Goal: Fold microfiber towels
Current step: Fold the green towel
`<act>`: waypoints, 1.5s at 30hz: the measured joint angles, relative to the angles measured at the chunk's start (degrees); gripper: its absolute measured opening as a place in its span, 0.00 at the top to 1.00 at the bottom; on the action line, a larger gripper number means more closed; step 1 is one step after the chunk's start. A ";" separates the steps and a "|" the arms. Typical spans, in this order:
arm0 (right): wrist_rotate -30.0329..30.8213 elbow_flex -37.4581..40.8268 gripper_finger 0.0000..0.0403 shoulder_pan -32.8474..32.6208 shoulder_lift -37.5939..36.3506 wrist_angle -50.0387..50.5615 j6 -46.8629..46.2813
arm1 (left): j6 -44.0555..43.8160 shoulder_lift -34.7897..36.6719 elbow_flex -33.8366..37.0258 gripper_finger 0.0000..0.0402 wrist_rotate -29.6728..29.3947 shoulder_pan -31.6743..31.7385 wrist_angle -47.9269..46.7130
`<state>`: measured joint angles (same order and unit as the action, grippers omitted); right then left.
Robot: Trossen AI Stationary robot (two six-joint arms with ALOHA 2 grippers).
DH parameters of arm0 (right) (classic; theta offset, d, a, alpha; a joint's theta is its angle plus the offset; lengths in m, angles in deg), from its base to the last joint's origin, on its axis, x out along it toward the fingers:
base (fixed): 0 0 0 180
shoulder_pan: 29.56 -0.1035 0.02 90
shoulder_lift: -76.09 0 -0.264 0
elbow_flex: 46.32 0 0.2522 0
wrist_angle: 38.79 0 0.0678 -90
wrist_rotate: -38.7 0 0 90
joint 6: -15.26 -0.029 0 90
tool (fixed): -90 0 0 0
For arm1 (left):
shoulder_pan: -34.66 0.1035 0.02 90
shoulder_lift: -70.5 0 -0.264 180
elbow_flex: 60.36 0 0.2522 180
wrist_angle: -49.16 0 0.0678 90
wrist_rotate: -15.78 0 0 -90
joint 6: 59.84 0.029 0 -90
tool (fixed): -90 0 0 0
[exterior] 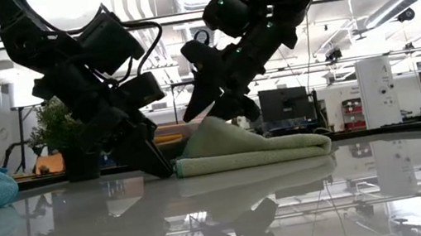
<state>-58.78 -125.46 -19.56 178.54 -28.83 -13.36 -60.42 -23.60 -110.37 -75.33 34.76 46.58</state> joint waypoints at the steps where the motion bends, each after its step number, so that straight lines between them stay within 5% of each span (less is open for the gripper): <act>1: -0.01 0.01 0.53 -0.01 0.00 0.00 0.00 | 0.00 0.00 0.00 0.86 0.04 0.00 0.00; 10: -7.10 0.01 0.54 -1.30 -3.32 2.97 9.64 | 0.02 0.00 0.00 0.86 0.64 0.00 -0.02; 19: -2.56 1.67 0.56 -9.51 -3.62 4.94 28.51 | -0.09 0.00 0.04 0.86 0.82 0.00 0.00; 23: 6.11 2.90 0.56 -11.60 -2.65 3.30 30.23 | -0.16 0.00 0.07 0.86 0.84 0.00 0.07; 38: 8.00 3.45 0.58 -12.15 4.32 -7.03 28.68 | 0.77 0.00 0.11 0.86 1.08 0.00 0.33; 45: 8.15 3.38 0.79 -12.13 4.22 -7.37 28.80 | 0.98 0.00 0.11 0.86 1.08 -0.02 0.35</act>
<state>-50.63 -122.08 -31.69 182.76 -36.20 15.44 -59.43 -23.60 -110.26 -74.25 34.74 46.93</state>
